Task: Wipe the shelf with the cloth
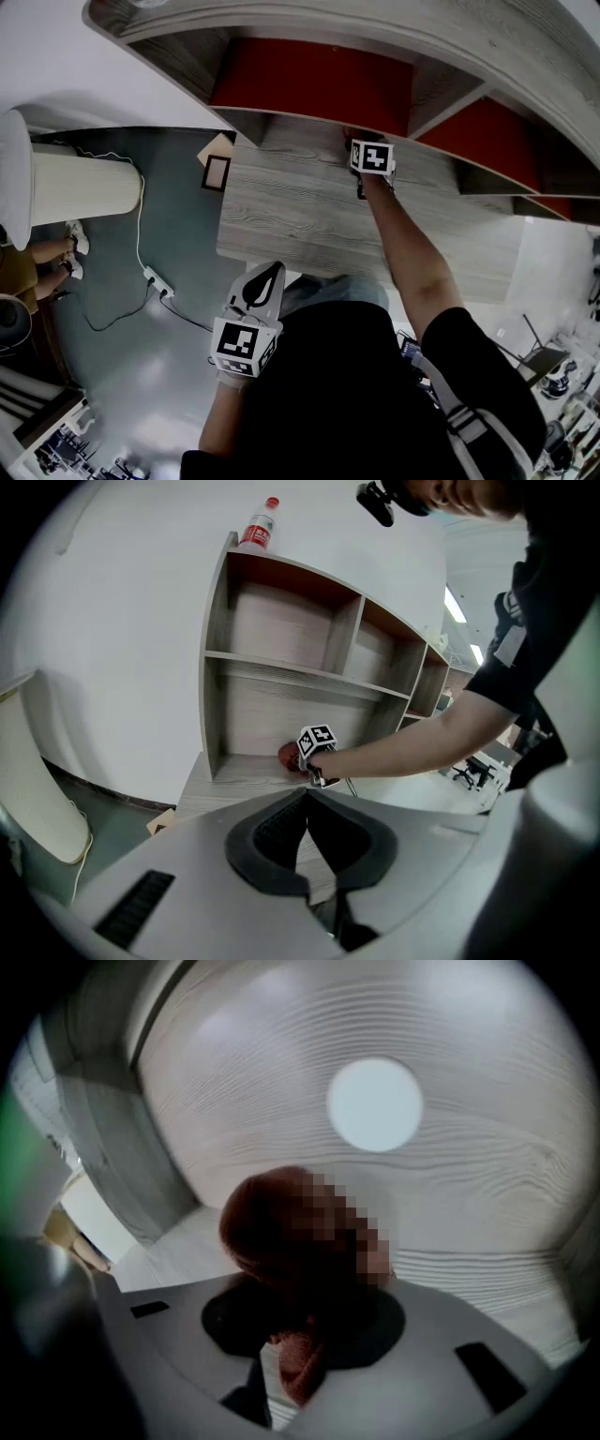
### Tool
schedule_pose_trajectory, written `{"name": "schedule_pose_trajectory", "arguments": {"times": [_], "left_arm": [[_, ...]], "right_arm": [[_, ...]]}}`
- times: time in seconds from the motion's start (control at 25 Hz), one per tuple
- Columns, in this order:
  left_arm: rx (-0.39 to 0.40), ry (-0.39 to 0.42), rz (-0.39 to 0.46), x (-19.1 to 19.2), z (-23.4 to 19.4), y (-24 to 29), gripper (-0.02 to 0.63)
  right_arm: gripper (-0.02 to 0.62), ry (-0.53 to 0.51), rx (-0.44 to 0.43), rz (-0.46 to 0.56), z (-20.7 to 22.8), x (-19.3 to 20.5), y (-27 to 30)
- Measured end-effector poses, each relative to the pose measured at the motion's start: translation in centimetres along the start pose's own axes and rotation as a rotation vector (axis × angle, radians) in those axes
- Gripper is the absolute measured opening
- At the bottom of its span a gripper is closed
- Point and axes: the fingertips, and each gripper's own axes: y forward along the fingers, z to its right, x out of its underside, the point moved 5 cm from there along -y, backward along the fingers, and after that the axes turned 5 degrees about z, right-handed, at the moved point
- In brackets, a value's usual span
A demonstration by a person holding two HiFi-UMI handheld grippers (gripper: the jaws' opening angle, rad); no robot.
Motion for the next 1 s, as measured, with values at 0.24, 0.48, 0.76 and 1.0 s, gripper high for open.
{"name": "schedule_pose_trajectory", "arguments": {"times": [0.24, 0.48, 0.76, 1.0], "left_arm": [[0.009, -0.009, -0.002, 0.1, 0.7, 0.3, 0.006], [0.007, -0.012, 0.004, -0.3, 1.9, 0.8, 0.006], [0.045, 0.007, 0.000, -1.0, 5.7, 2.6, 0.006], [0.087, 0.035, -0.010, -1.6, 9.4, 4.6, 0.006]], "right_arm": [[0.101, -0.076, -0.007, -0.003, -0.3, 0.2, 0.0], [0.098, 0.018, 0.063, 0.007, 5.2, 0.6, -1.6], [0.100, 0.094, 0.179, 0.006, 14.3, 1.8, -5.0], [0.100, 0.182, 0.263, 0.021, 21.3, 3.6, -8.2]]}}
